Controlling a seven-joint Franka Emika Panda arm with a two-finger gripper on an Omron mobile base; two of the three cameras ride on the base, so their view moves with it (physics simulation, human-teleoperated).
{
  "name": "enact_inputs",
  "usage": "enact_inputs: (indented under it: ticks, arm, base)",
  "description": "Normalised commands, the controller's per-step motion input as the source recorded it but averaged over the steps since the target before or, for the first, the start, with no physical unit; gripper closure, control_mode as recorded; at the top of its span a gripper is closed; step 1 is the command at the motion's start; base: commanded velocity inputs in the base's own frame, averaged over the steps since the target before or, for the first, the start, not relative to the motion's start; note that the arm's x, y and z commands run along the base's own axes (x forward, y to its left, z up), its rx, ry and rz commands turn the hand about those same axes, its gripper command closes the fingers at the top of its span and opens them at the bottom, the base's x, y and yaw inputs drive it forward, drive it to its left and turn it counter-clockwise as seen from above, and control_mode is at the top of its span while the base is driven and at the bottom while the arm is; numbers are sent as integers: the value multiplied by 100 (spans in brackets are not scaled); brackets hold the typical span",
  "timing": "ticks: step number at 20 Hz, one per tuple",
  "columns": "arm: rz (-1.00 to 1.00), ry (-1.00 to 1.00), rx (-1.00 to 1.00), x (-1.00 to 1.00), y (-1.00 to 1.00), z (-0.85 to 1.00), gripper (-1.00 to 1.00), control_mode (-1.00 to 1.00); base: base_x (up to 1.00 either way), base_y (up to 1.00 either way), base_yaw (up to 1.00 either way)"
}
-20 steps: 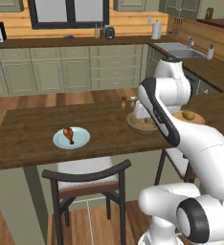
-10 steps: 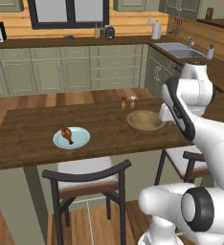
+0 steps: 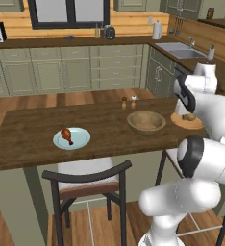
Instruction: Pick the chicken drumstick and potato from their plates and place them in the bowl. Then put the bowl in the fridge.
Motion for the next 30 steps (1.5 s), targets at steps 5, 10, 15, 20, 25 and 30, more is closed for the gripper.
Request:
enact_inputs:
  ticks: [5,10,15,20,25,30]
  arm:
    - [-2,-2,0,48,-75,-22,-100,-100]
    - [-5,-18,-7,49,-44,-47,-100,-100]
    - [-3,-3,-20,55,-17,-21,-100,-100]
    - [0,2,-7,63,-35,-20,-100,-100]
    - [0,6,0,62,-47,-14,-100,-100]
    - [0,4,0,58,-26,-16,-100,-100]
  base:
    - [0,0,0]
    - [0,0,0]
    - [0,0,0]
    - [0,0,0]
    - [0,0,0]
    - [0,0,0]
